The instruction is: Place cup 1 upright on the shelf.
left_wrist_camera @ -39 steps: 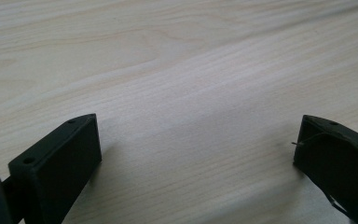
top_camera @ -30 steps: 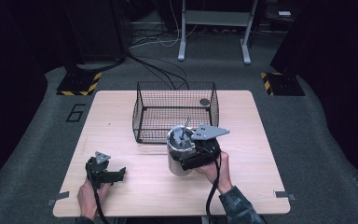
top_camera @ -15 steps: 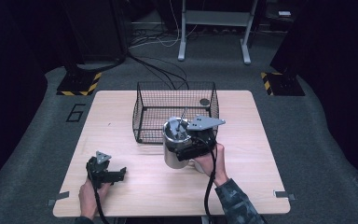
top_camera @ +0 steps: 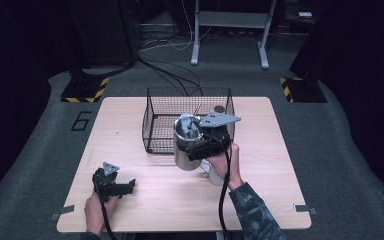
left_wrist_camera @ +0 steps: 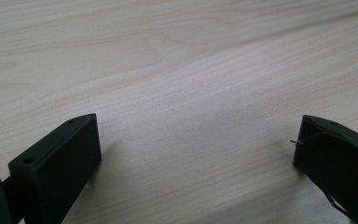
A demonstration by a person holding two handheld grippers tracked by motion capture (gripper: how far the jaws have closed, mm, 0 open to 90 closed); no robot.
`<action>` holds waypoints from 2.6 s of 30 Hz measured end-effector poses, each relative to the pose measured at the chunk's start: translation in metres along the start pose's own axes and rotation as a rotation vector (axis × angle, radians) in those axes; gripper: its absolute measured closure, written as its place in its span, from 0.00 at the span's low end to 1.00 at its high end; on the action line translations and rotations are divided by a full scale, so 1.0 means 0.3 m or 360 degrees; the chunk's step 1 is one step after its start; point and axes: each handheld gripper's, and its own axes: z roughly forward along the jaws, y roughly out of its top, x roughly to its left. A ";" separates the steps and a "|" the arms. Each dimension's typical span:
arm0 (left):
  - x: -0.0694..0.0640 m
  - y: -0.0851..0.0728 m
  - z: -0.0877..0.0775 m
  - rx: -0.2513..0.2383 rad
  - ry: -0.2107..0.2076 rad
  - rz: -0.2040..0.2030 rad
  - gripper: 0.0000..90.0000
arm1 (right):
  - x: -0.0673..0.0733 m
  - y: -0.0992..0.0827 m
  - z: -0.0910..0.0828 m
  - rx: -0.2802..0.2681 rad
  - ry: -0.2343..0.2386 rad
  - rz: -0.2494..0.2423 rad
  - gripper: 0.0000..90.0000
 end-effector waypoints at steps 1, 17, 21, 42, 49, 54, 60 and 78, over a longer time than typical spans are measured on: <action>0.000 0.000 0.000 0.0001 0.0000 0.0001 0.00 | -0.005 0.005 0.003 -0.0004 -0.0001 -0.0009 0.04; 0.000 0.000 0.000 0.0001 0.0000 0.0001 0.00 | -0.049 0.088 0.036 -0.0015 -0.0047 0.0003 0.04; 0.000 0.000 0.000 0.0001 0.0000 0.0001 0.00 | -0.062 0.113 0.038 -0.0019 -0.0054 -0.0014 0.04; -0.001 -0.001 0.001 -0.0007 0.0006 0.0000 0.00 | -0.145 0.189 0.104 -0.0001 -0.0119 0.0007 0.04; 0.001 0.000 0.000 0.0001 0.0004 0.0011 0.00 | -0.166 0.193 0.141 0.0024 -0.0131 0.0040 0.04; 0.001 0.000 0.000 0.0001 0.0005 0.0011 0.00 | -0.179 0.197 0.172 0.0052 -0.0149 0.0021 0.04; 0.001 0.000 0.000 0.0001 0.0005 0.0011 0.00 | -0.199 0.204 0.202 0.0062 -0.0154 0.0020 0.04; -0.002 -0.001 0.000 0.0002 0.0000 -0.0003 0.00 | -0.265 0.216 0.338 0.0158 -0.0232 0.0121 0.04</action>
